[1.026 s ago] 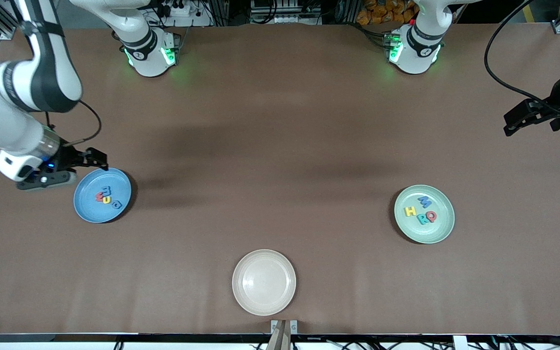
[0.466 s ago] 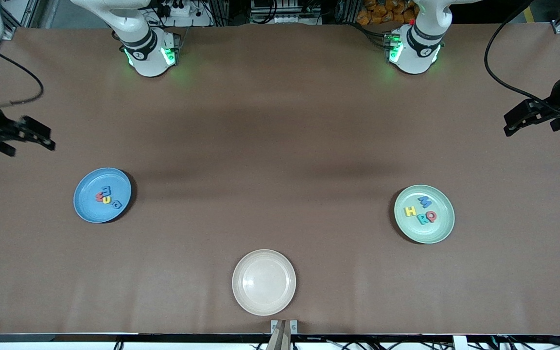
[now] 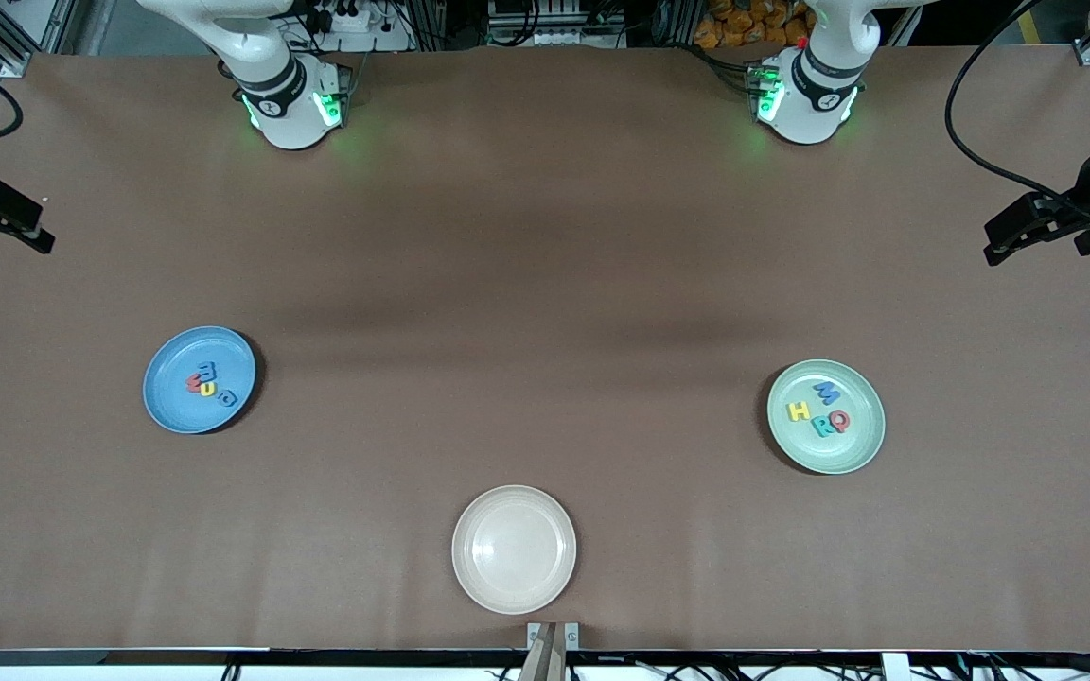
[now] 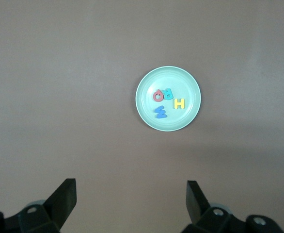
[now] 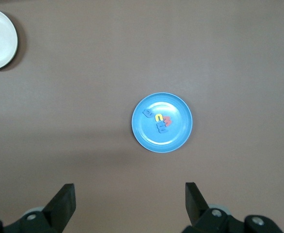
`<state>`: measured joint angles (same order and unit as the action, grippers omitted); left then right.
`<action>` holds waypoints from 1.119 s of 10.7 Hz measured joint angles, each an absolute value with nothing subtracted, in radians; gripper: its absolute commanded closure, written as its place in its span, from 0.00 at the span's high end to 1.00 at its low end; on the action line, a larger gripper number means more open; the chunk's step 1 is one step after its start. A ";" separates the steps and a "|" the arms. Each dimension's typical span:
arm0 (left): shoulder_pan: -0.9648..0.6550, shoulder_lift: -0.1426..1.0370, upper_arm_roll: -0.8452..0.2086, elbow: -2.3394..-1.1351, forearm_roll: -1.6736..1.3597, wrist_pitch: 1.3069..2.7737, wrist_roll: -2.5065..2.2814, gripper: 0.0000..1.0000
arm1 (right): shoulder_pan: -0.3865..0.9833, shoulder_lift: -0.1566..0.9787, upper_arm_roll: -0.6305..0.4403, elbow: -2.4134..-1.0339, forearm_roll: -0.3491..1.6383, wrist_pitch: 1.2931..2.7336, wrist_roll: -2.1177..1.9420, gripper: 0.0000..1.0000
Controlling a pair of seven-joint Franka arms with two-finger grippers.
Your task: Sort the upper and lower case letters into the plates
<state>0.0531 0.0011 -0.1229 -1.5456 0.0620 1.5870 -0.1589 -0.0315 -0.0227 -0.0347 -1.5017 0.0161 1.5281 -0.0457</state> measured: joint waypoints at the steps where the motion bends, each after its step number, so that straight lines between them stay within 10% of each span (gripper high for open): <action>1: 0.053 0.001 -0.124 -1.546 0.062 1.587 -0.157 1.00 | -0.032 -0.023 -0.035 -1.485 0.013 1.509 -0.045 1.00; 12: 0.040 0.001 -0.195 -1.545 0.033 1.572 -0.115 1.00 | -0.032 -0.009 -0.029 -1.469 -0.001 1.547 -0.042 1.00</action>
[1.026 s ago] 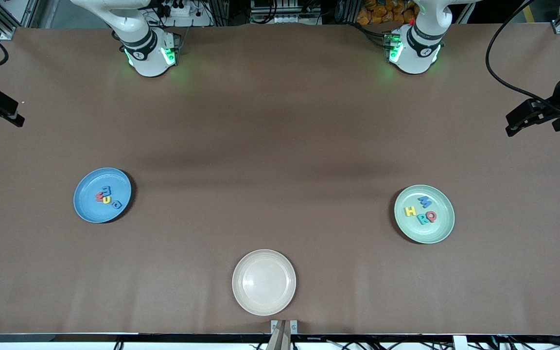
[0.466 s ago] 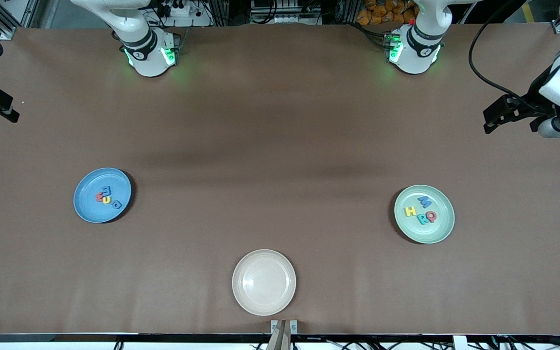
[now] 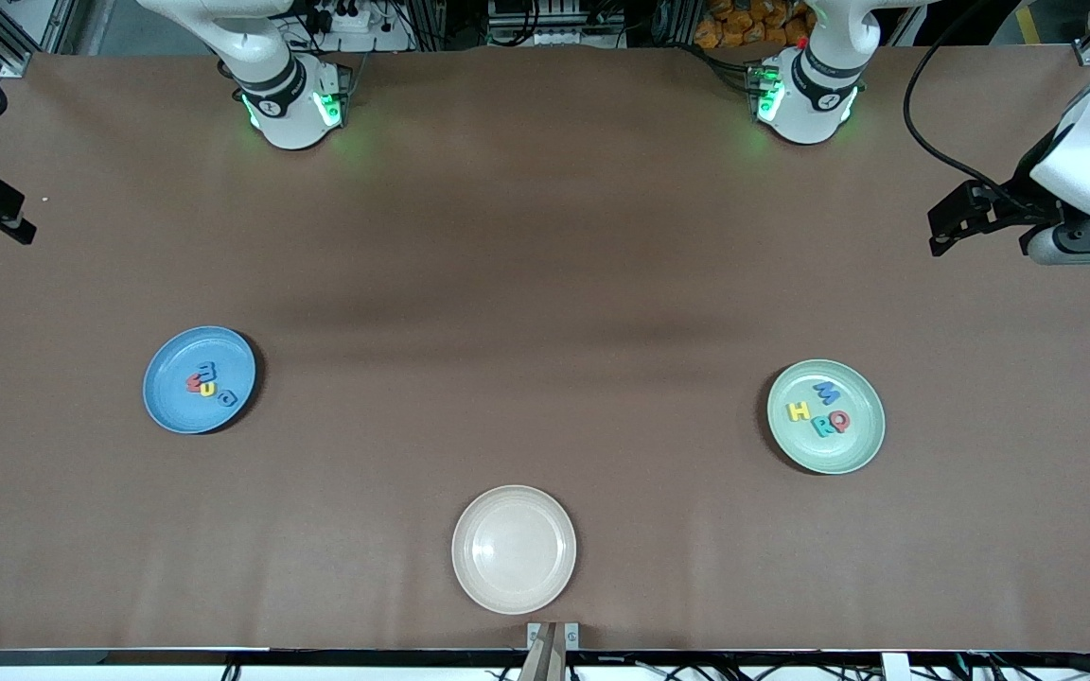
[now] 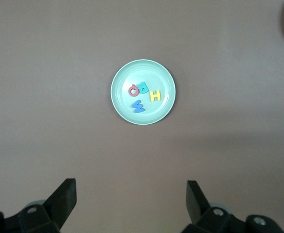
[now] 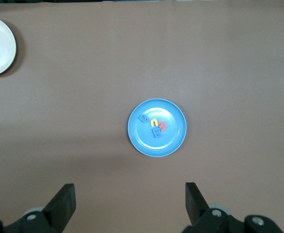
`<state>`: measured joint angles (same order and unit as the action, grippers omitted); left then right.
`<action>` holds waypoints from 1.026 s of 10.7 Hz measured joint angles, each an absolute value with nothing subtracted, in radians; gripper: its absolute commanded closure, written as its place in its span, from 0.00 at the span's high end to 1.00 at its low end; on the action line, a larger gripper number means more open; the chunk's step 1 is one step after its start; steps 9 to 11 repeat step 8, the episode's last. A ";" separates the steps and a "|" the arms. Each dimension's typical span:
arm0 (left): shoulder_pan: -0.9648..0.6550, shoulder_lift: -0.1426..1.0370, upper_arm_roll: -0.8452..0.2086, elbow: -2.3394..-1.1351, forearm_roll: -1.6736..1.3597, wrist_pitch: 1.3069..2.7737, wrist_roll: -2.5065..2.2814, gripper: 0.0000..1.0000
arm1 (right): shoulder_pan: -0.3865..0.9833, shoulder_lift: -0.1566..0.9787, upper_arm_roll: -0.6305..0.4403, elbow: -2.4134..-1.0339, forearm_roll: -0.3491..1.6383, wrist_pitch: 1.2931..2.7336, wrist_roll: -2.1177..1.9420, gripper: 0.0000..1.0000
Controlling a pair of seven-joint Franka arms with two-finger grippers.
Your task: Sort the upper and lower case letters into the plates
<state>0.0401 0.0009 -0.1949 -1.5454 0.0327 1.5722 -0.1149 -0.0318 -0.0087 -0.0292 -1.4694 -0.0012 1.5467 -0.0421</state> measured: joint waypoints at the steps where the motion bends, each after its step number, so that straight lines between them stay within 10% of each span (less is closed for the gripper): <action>1: 0.041 0.001 -0.194 -1.545 0.033 1.570 -0.106 1.00 | -0.032 -0.002 -0.029 -1.469 -0.001 1.557 -0.042 1.00; 11: 0.047 -0.004 -0.191 -1.536 0.033 1.567 -0.104 1.00 | -0.032 0.008 -0.029 -1.469 -0.002 1.528 -0.041 1.00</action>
